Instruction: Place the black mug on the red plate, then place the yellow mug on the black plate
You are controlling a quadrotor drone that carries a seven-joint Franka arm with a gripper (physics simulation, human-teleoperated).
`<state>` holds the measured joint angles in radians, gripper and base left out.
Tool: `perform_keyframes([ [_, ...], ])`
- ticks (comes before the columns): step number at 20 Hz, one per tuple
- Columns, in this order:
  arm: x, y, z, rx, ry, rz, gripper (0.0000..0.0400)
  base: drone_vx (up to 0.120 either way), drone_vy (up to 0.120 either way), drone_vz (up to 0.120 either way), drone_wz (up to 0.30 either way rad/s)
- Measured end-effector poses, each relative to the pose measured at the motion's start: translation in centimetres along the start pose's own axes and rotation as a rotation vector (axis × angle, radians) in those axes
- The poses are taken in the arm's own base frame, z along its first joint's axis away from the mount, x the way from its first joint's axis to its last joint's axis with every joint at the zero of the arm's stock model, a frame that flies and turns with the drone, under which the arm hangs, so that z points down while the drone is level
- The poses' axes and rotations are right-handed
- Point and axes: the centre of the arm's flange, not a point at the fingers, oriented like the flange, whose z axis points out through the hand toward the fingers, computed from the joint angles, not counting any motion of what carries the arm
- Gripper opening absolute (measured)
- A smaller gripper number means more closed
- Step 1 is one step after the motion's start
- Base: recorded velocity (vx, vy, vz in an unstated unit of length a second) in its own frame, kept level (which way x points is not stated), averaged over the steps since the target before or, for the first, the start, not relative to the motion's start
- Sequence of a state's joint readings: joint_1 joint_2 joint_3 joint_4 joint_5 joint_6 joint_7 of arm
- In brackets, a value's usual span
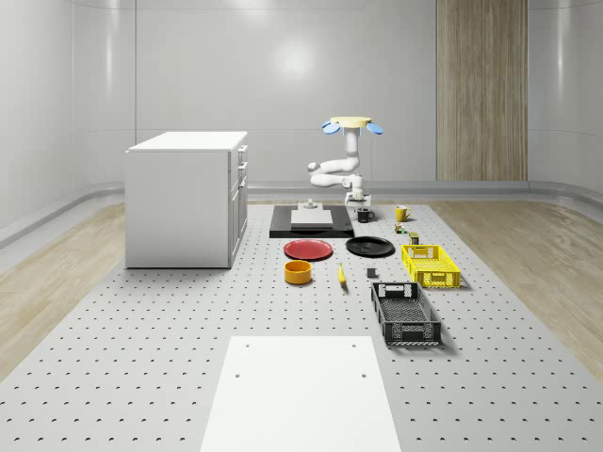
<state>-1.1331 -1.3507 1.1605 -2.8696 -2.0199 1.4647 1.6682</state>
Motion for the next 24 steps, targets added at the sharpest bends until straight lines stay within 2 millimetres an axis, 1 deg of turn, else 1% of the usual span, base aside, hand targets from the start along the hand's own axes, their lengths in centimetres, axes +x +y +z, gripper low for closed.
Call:
perform_keyframes([
  [2,0.0,0.0,0.0,0.000,0.000,0.000,0.0146,0.000,0.000,0.000,0.000],
  [4,0.0,0.0,0.0,0.000,0.000,0.000,0.0132,0.000,0.000,0.000,0.000],
  [7,0.0,0.0,0.0,0.000,0.000,0.000,0.0120,0.000,0.000,0.000,0.000],
  [11,0.0,0.0,-1.1,0.000,0.000,0.000,0.0114,0.000,0.000,0.000,0.000],
  [16,0.0,0.0,-2.9,0.000,0.000,0.000,0.0111,0.000,0.000,0.120,0.000],
  [20,0.0,0.0,-3.7,0.000,0.000,0.000,0.0110,0.000,0.000,0.120,0.000],
  [22,0.0,0.0,-4.0,0.000,0.000,0.000,0.0110,0.120,0.000,0.120,0.000],
  [24,0.0,0.0,-4.1,0.000,0.000,0.000,0.0110,0.120,-0.120,0.040,0.000],
])
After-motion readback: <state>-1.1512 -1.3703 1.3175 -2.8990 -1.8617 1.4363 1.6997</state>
